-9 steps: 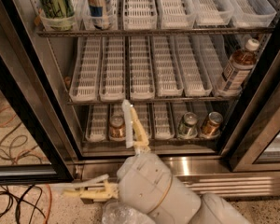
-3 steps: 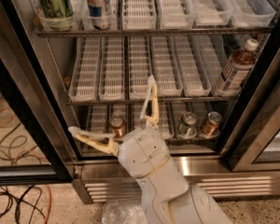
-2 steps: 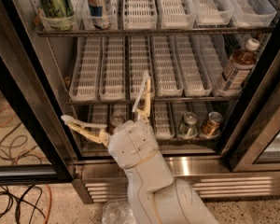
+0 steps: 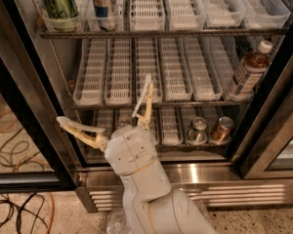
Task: Pick redbull can from top shelf of fridge
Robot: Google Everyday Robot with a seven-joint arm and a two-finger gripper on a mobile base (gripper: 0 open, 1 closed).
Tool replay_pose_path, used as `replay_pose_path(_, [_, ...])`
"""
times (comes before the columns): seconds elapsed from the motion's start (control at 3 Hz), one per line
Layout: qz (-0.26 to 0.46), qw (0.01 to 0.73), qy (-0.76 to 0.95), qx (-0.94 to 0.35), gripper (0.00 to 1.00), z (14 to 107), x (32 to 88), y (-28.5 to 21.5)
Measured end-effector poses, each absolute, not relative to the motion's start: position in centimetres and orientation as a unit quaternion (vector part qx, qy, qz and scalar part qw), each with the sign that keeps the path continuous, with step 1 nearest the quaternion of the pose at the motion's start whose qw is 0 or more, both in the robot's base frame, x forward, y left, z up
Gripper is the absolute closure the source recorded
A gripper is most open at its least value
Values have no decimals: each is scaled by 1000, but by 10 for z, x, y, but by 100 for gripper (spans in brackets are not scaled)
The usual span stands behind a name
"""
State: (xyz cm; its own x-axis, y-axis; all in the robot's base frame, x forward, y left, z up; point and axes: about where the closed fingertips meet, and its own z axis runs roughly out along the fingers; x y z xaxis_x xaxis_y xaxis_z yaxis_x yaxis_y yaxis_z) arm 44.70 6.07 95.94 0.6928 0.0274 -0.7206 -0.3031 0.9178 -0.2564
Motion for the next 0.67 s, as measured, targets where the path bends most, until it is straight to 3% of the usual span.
replay_pose_path(0.67, [28,931,349,-108,0,991,486,41])
